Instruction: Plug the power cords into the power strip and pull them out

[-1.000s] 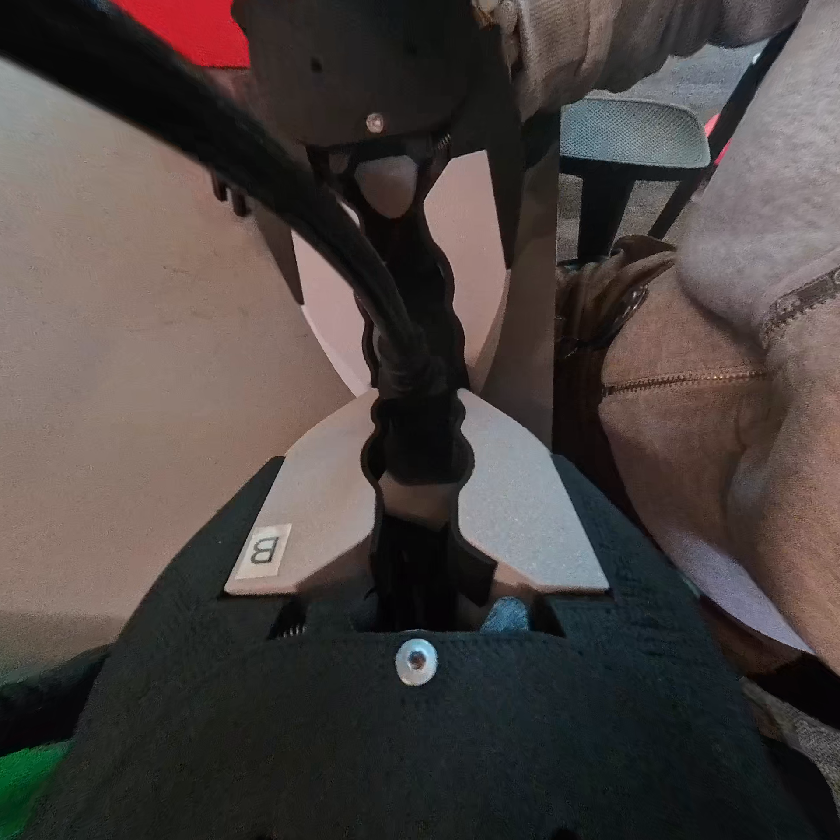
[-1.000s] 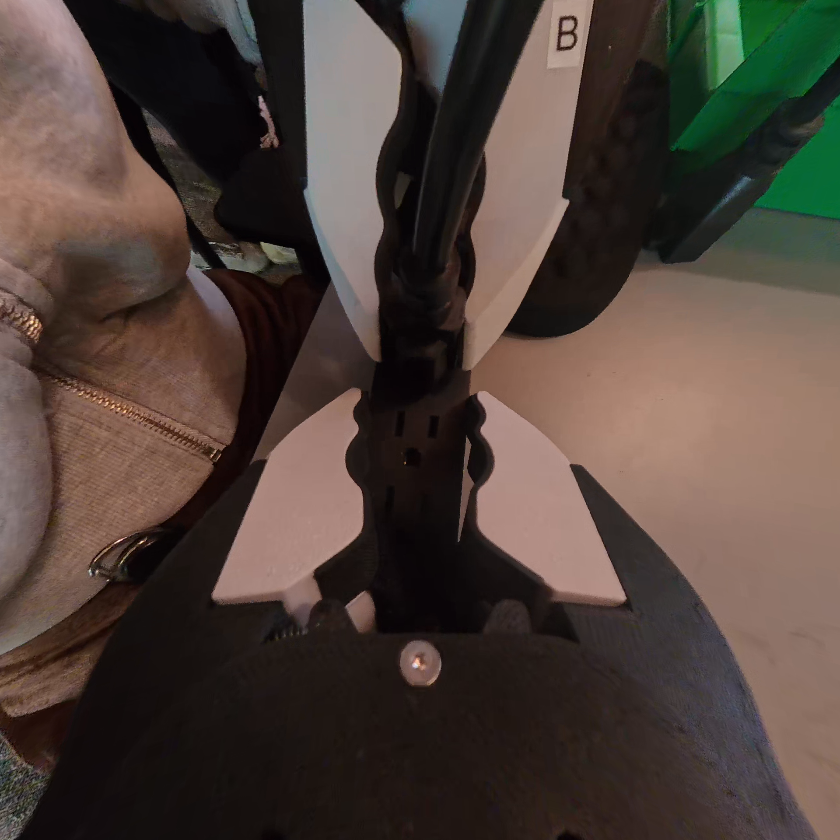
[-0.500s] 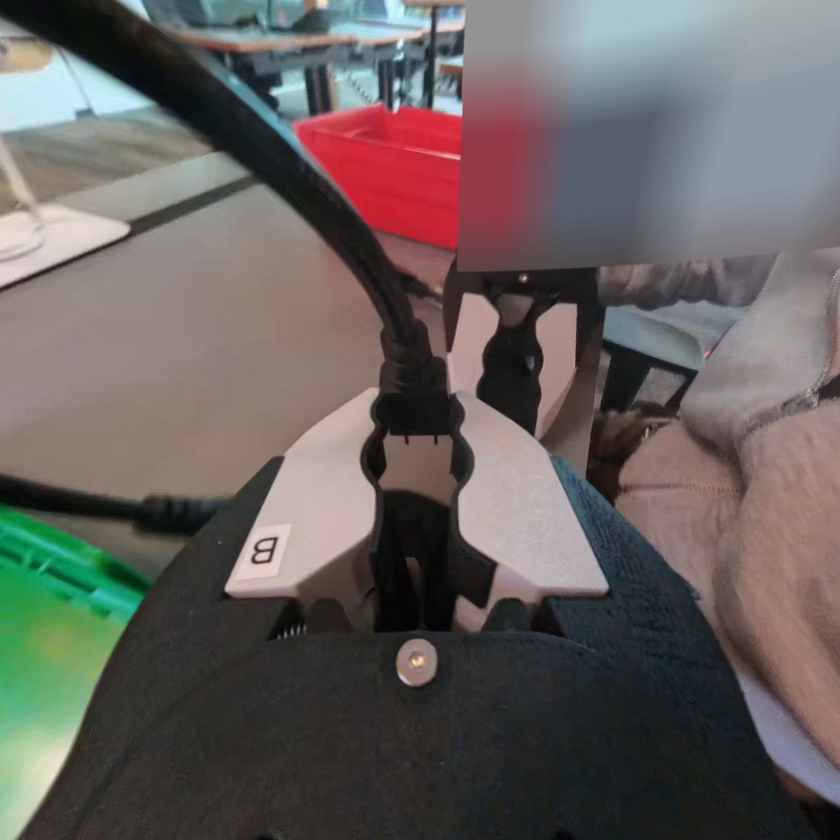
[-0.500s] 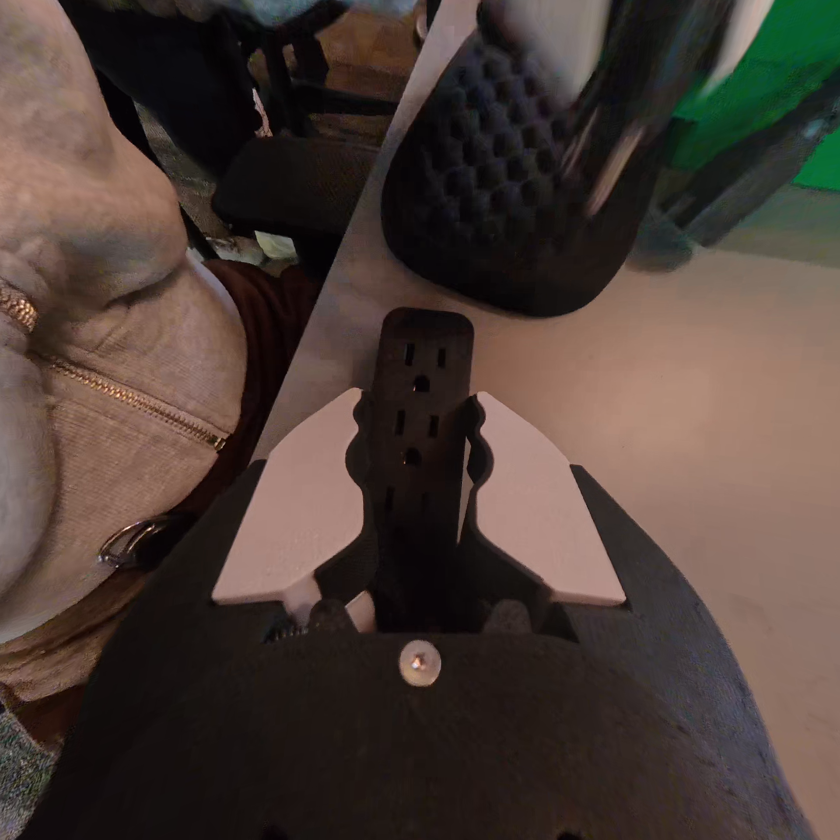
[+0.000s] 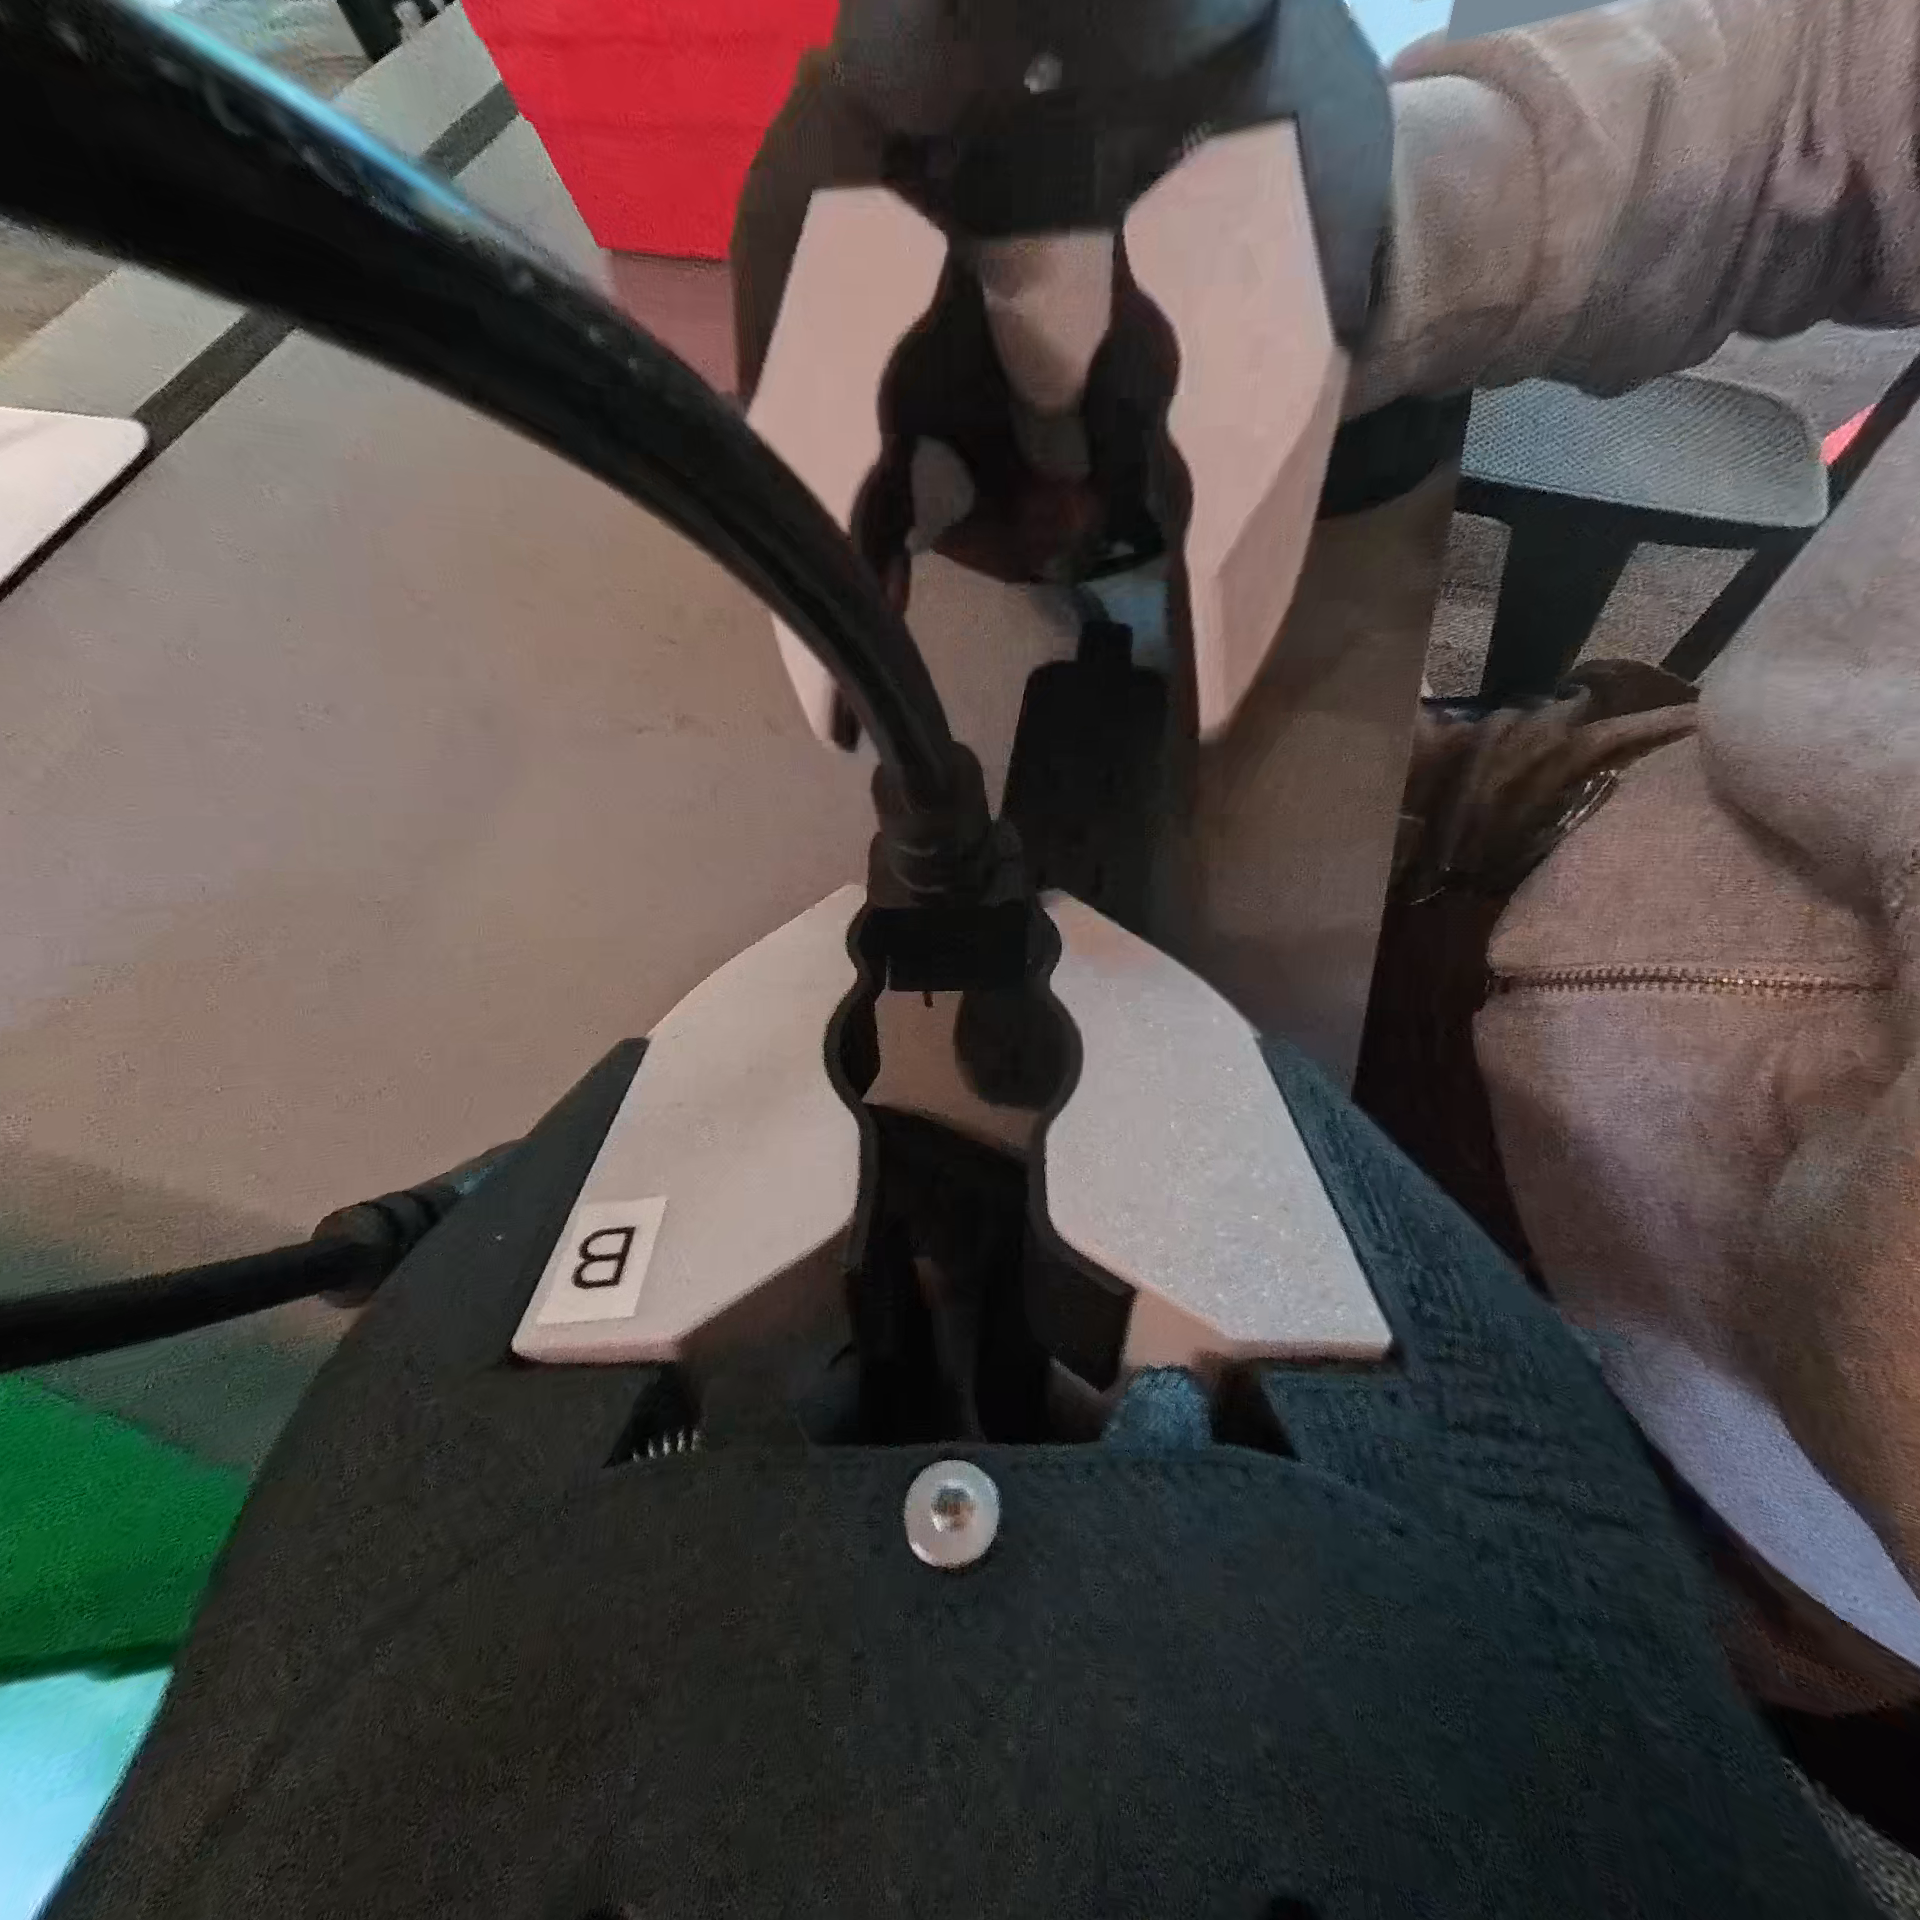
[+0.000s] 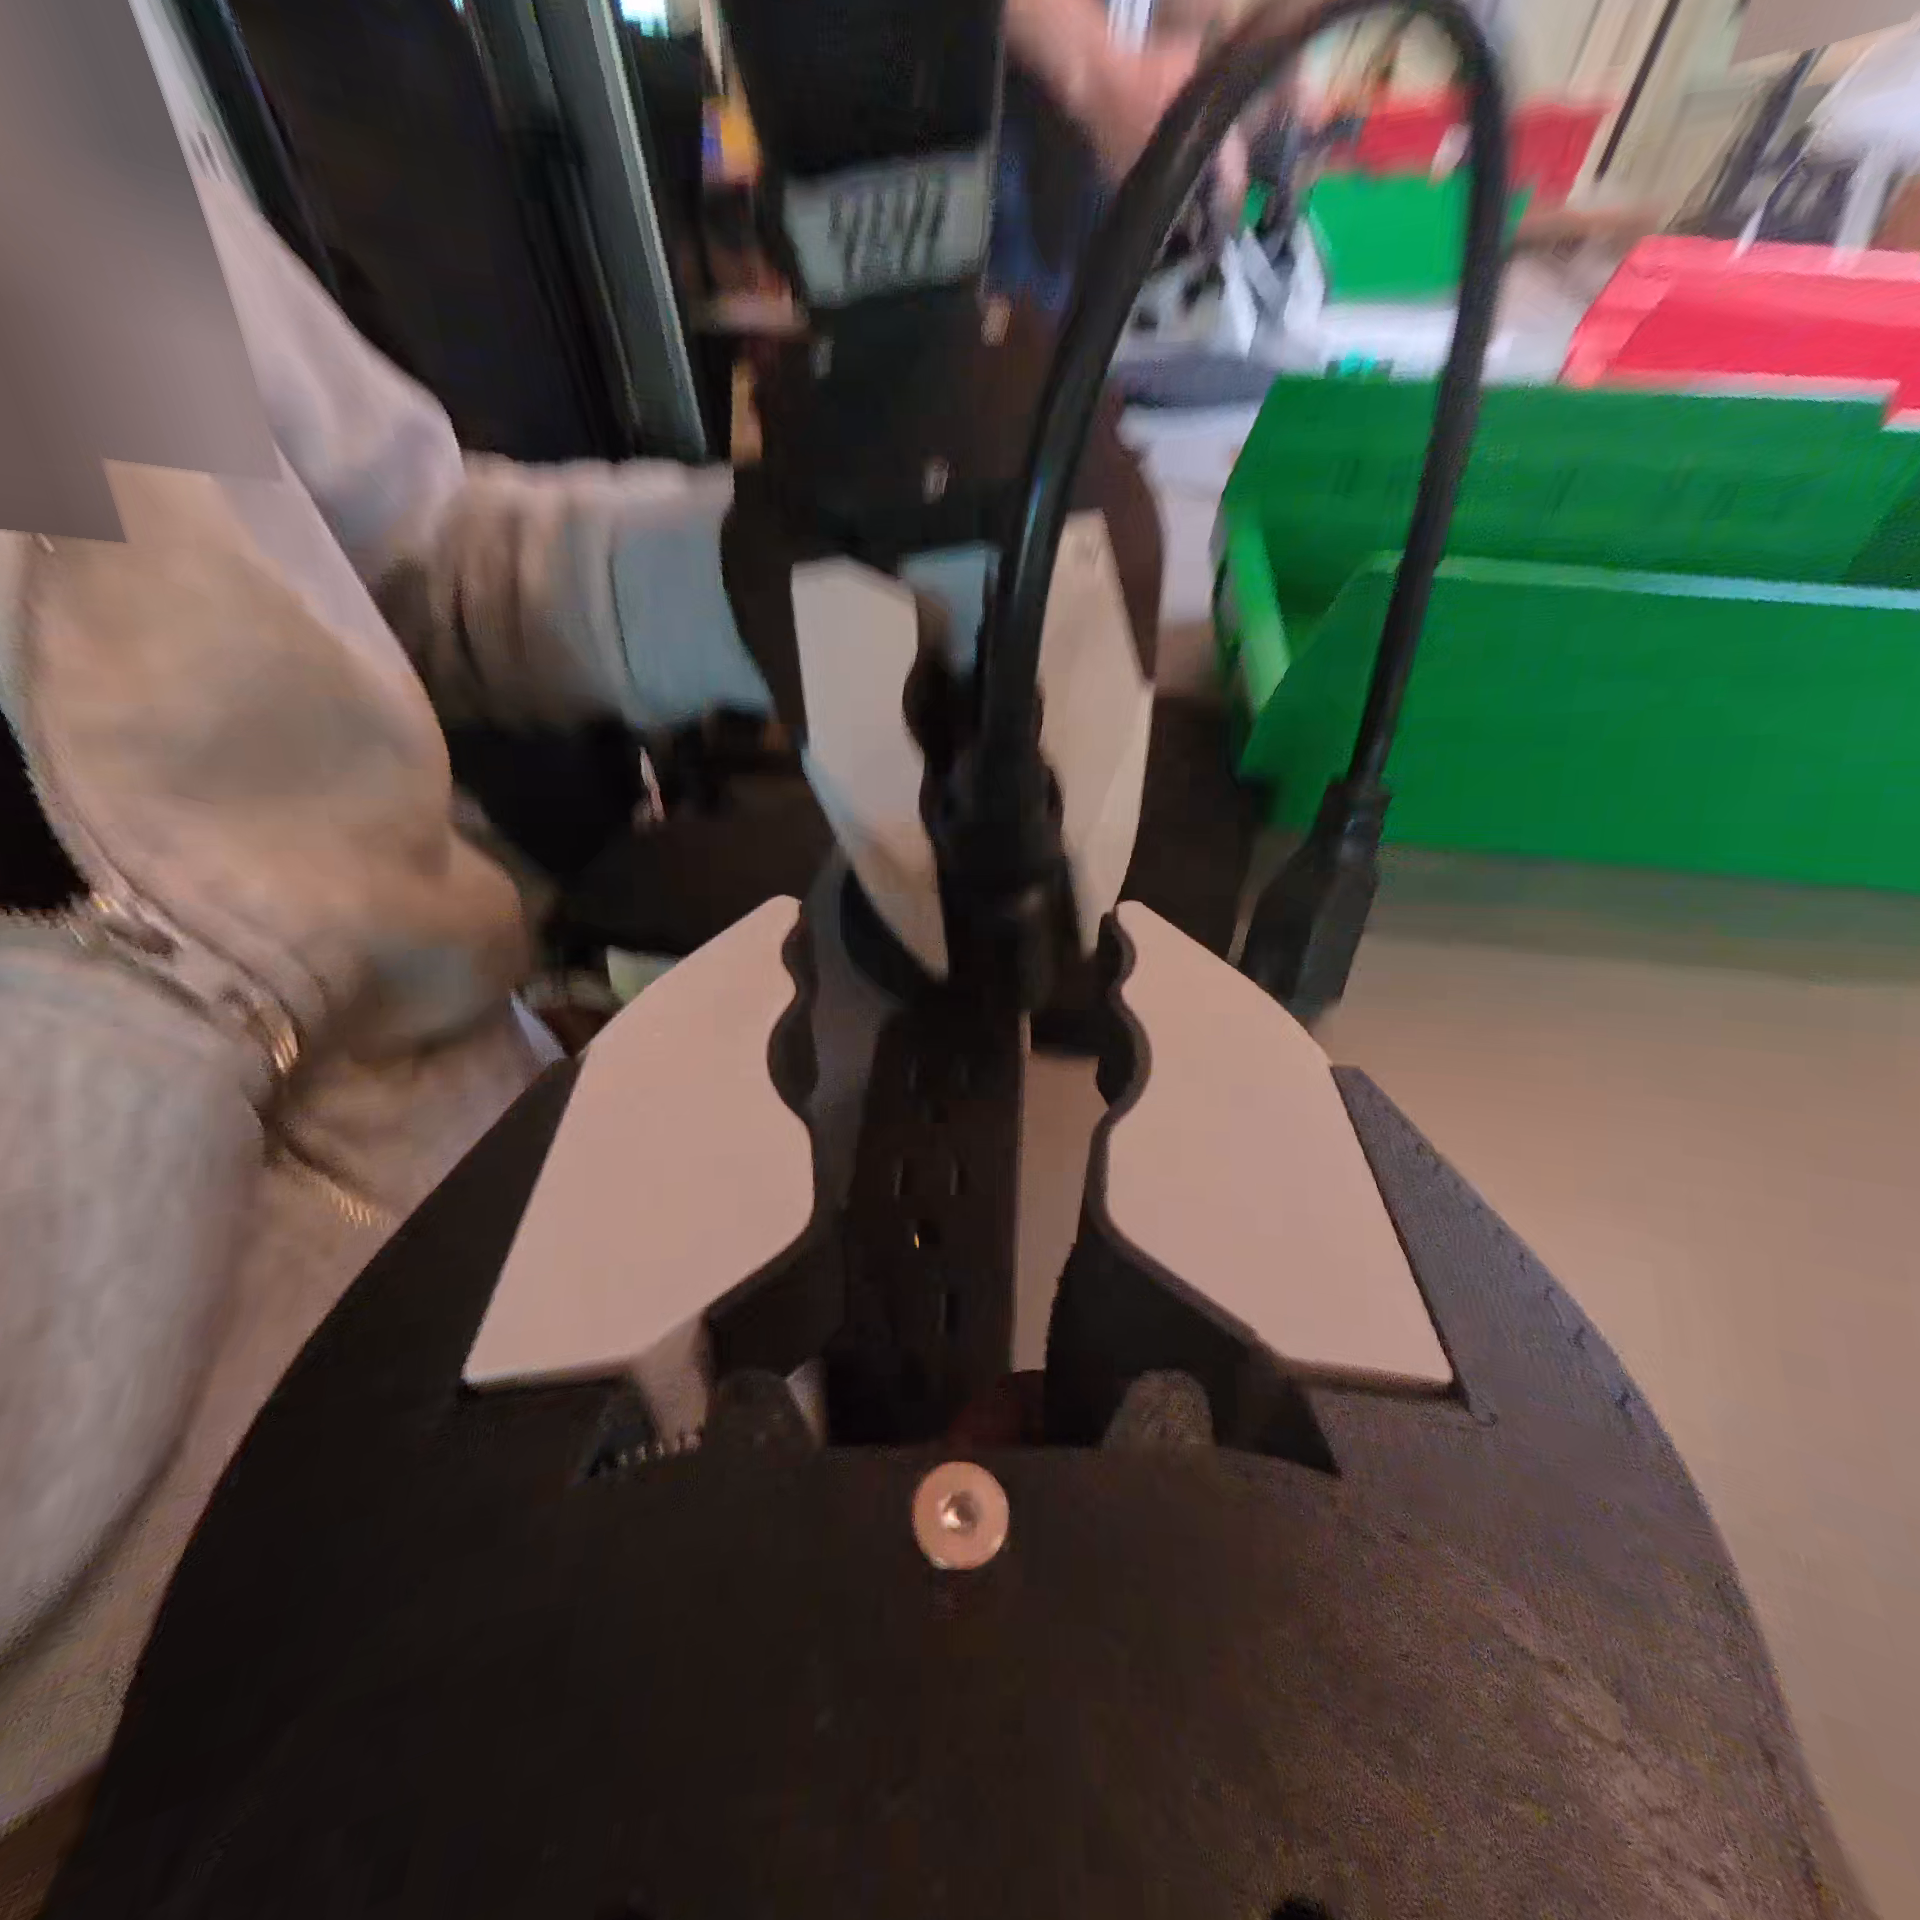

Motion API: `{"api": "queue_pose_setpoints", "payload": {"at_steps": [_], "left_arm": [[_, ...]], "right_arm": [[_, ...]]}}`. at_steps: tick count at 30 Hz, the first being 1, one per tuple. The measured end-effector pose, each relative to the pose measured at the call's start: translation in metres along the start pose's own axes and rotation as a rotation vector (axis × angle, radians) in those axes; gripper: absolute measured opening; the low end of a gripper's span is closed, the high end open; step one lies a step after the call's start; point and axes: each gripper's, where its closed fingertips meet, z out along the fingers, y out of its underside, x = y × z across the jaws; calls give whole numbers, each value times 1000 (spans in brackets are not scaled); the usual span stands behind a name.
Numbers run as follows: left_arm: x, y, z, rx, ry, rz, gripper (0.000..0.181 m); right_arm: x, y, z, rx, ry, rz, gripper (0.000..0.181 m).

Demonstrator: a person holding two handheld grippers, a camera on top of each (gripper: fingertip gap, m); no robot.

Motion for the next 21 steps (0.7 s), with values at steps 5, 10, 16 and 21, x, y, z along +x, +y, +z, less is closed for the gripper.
{"api": "queue_pose_setpoints", "payload": {"at_steps": [5,10,16,21], "left_arm": [[5,-5,12,-3,15,22,25],[7,-8,19,0,19,48,25],[-18,-17,2,216,-171,21,73],[-24,-28,-19,376,-246,27,46]], "right_arm": [[3,-2,2,15,36,-46,43],[5,6,5,-44,63,-135,23],[10,-8,-8,2,121,-229,15],[13,-8,-9,-1,134,-227,15]]}}
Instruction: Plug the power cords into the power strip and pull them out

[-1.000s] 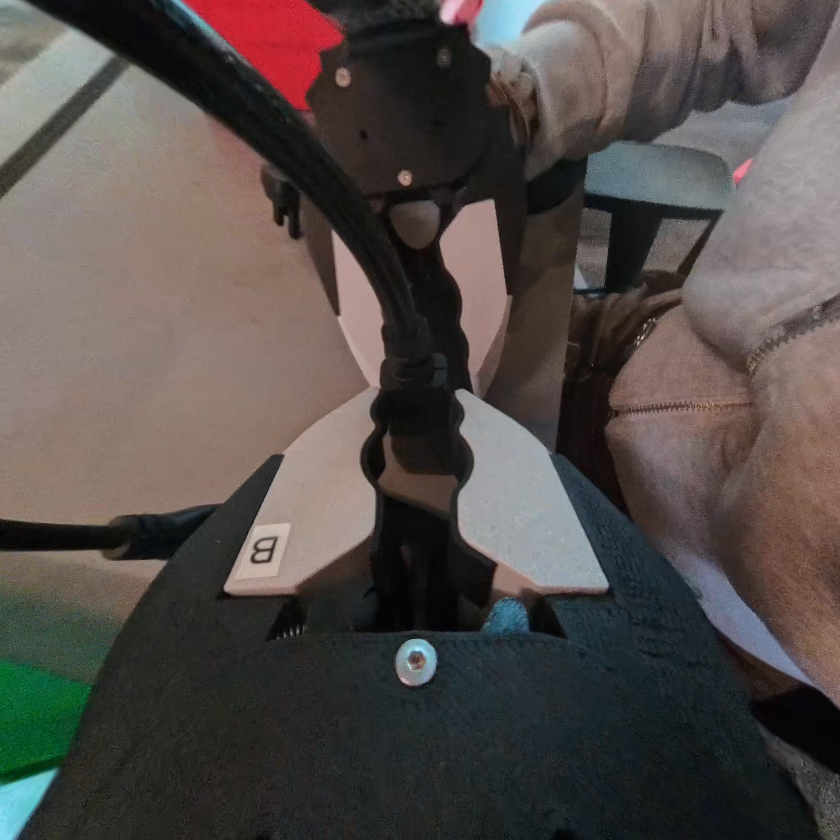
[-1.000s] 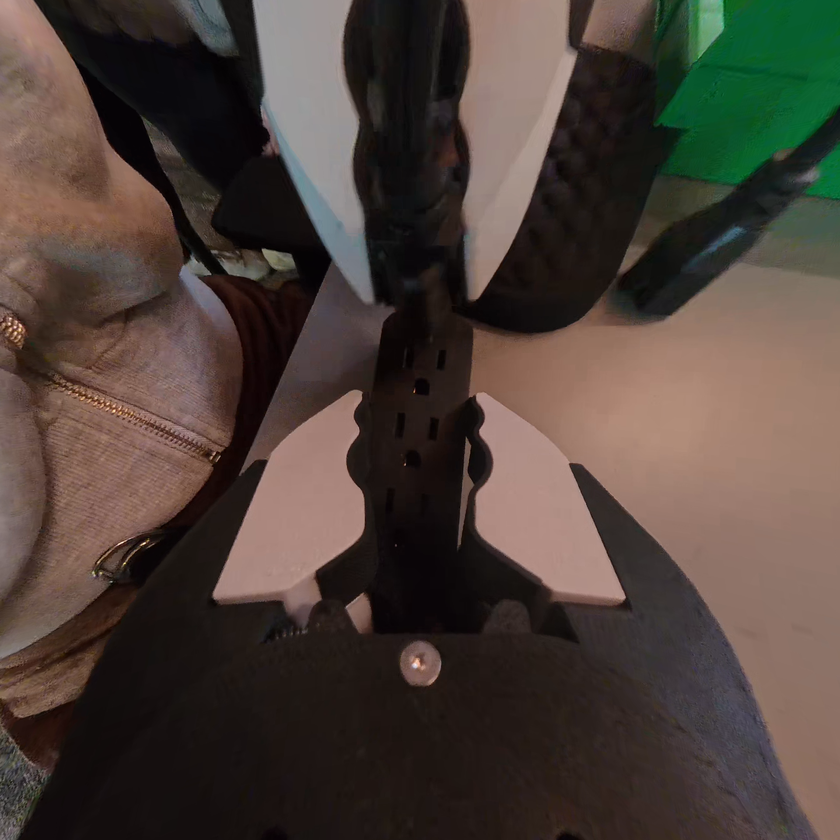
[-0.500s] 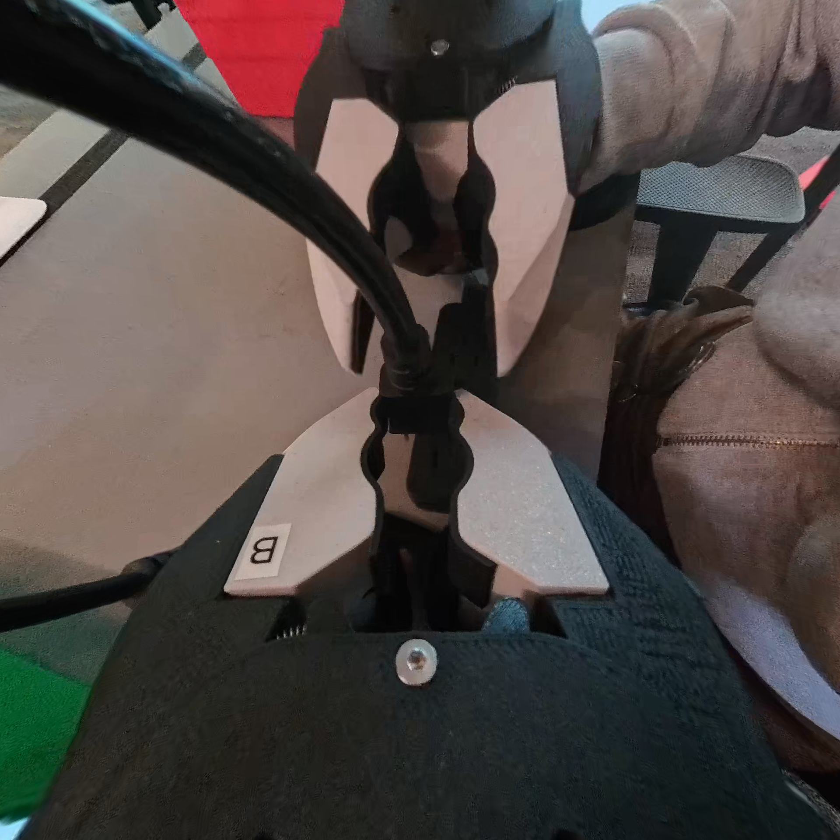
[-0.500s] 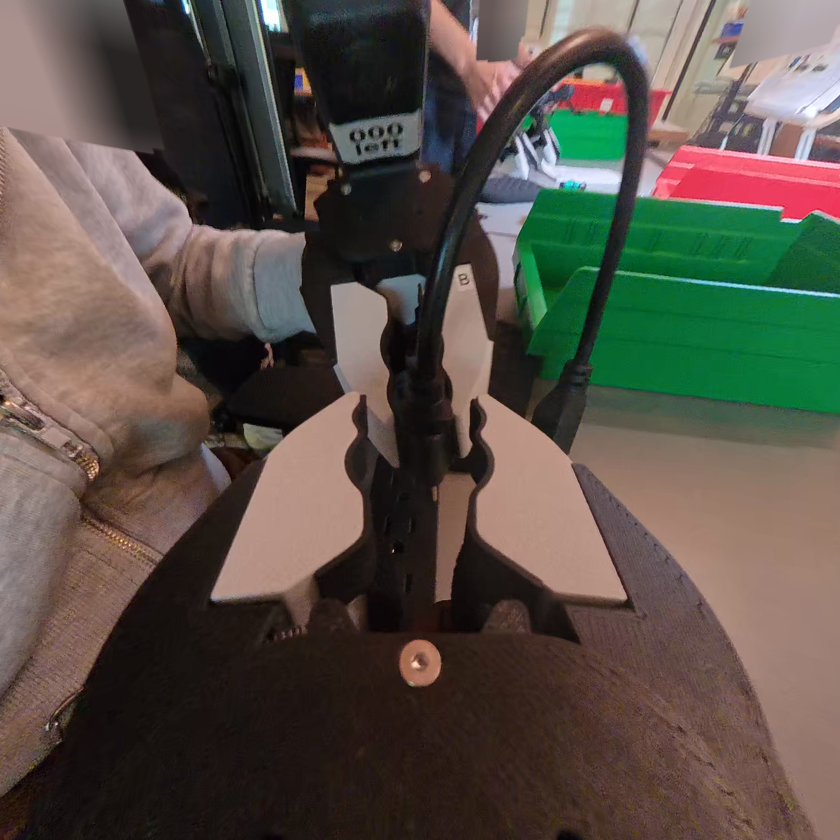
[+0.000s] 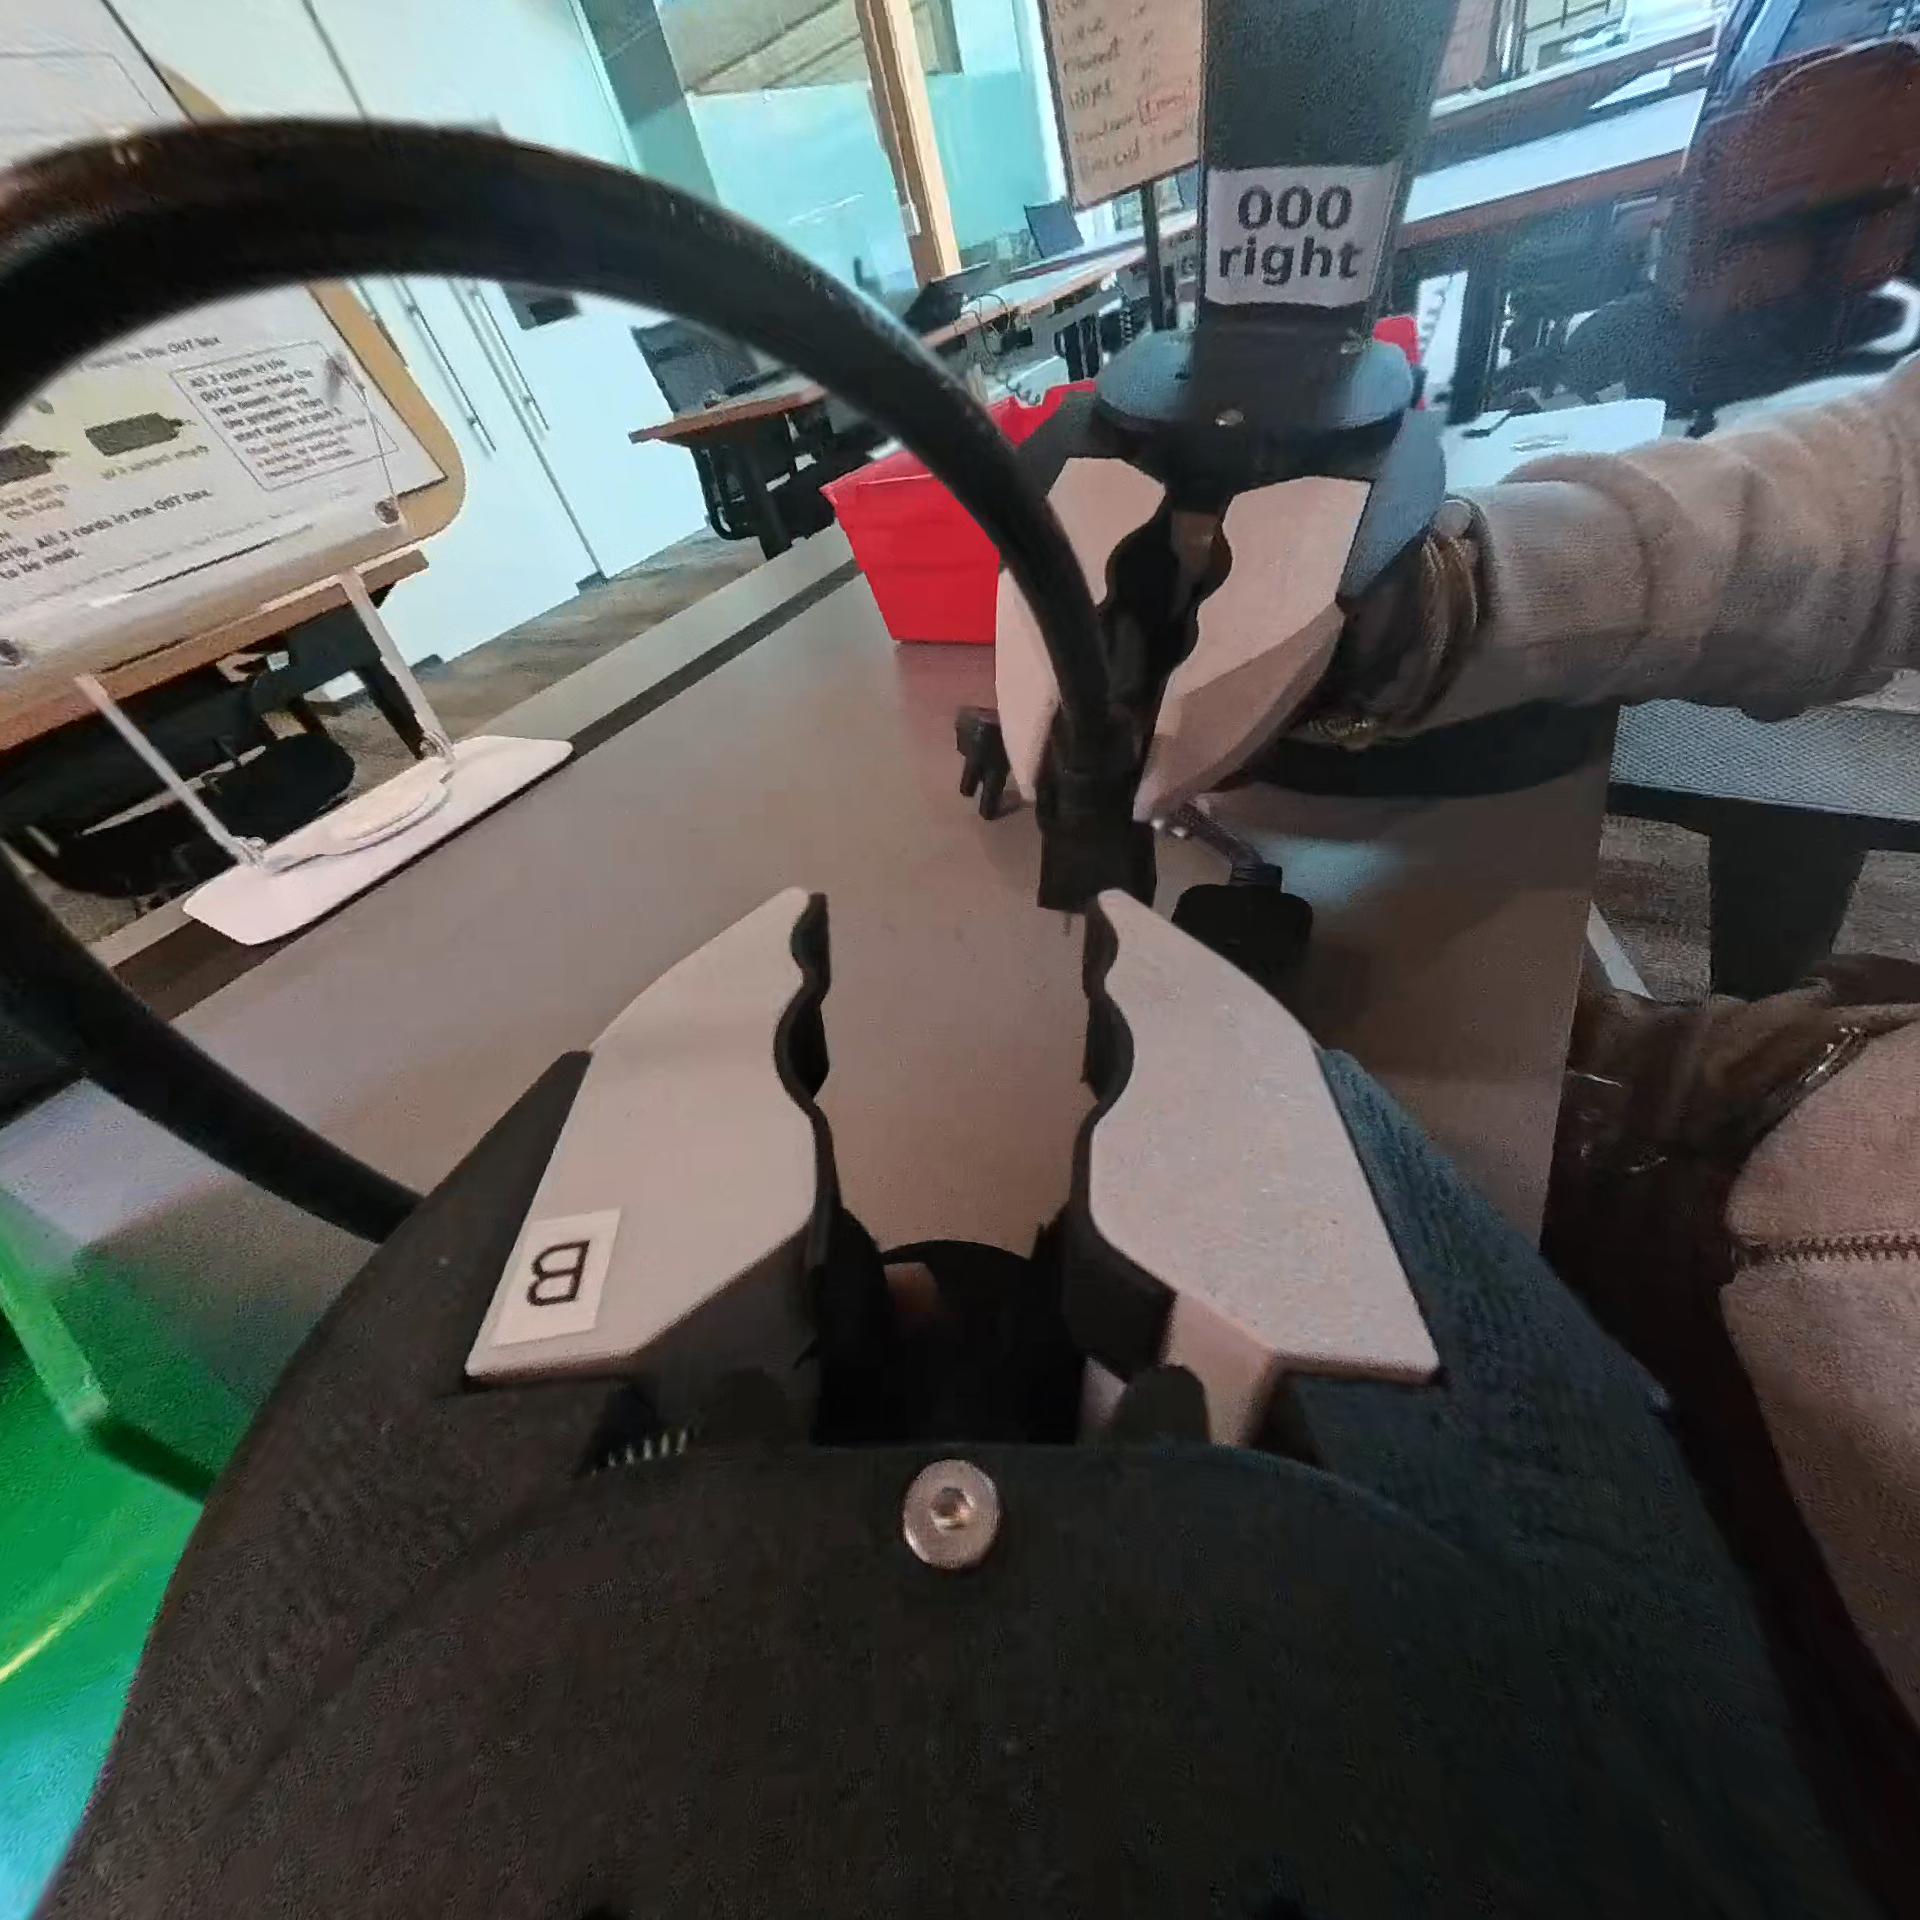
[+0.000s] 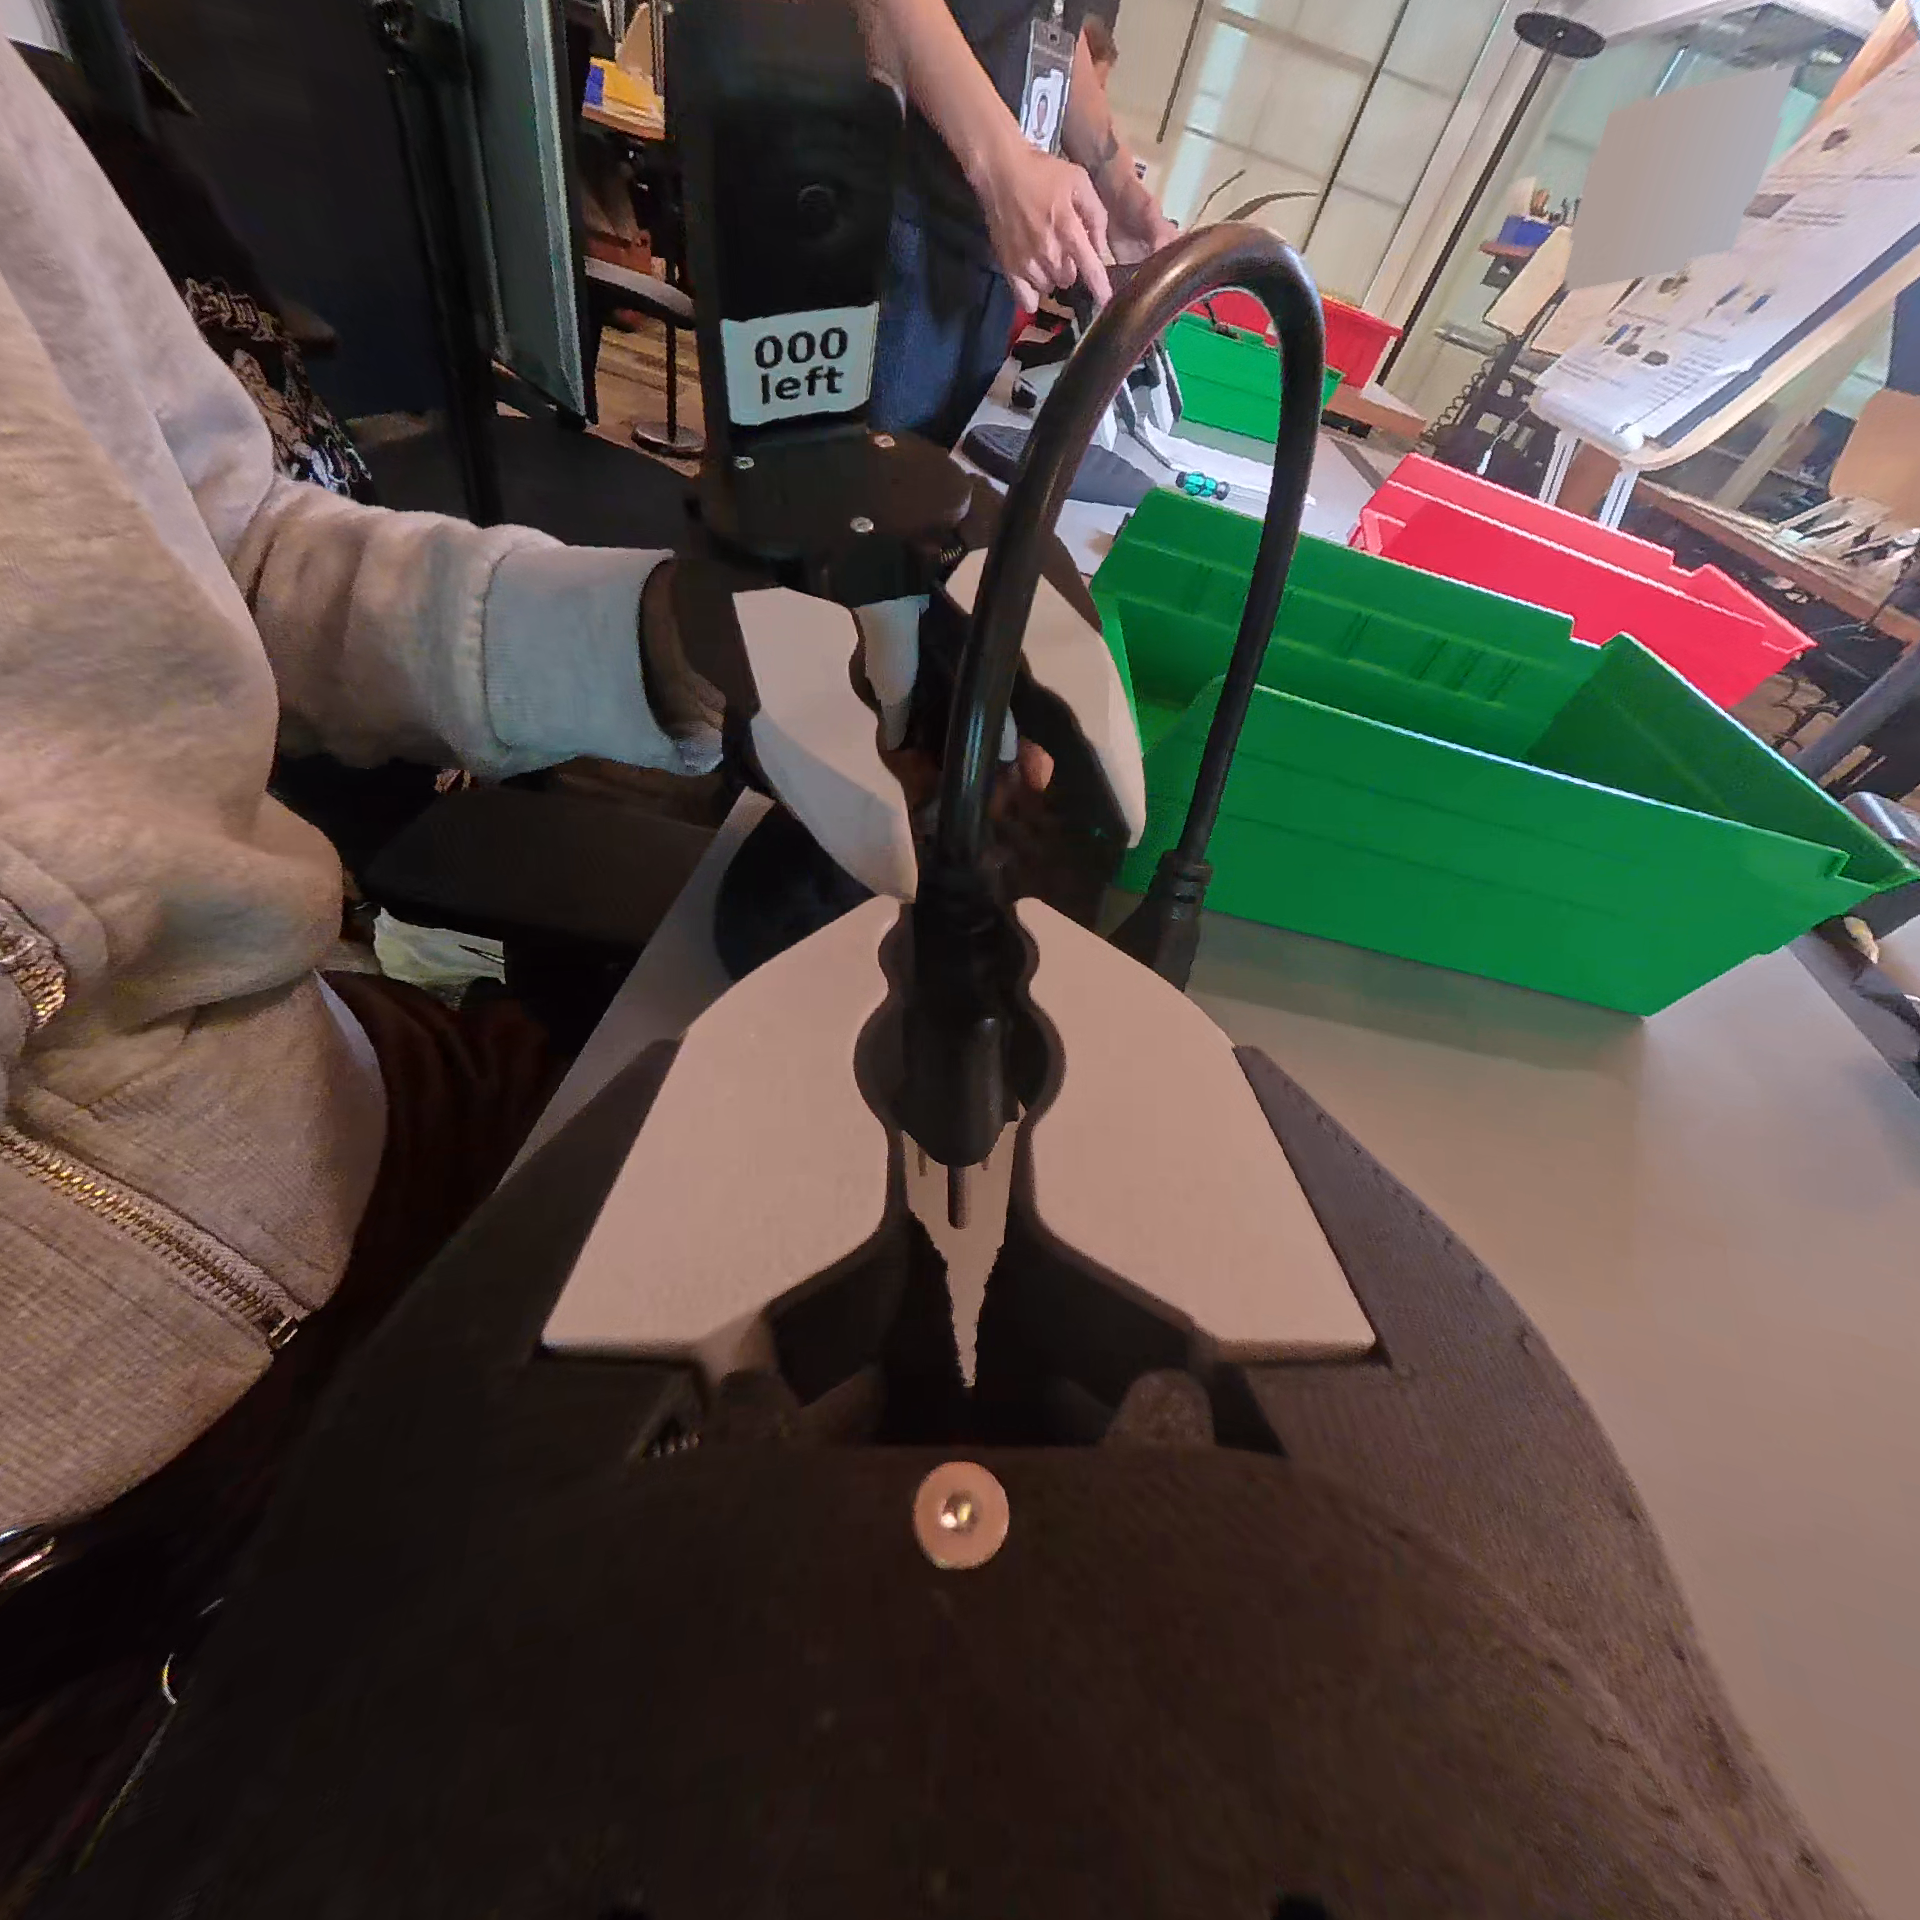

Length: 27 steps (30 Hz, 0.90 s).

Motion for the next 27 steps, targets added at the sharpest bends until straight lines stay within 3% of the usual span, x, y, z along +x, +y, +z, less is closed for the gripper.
{"api": "queue_pose_setpoints", "payload": {"at_steps": [10,16,21,27], "left_arm": [[-7,9,4,-46,-110,62,50],[-5,11,6,-58,-142,127,49],[-5,4,1,0,-133,113,49],[-10,-9,-11,123,-137,47,49]], "right_arm": [[43,-45,-27,113,200,-98,15],[69,-95,-52,197,315,-169,15],[84,-145,-118,251,520,-260,15],[88,-167,-236,179,883,-336,14]]}}
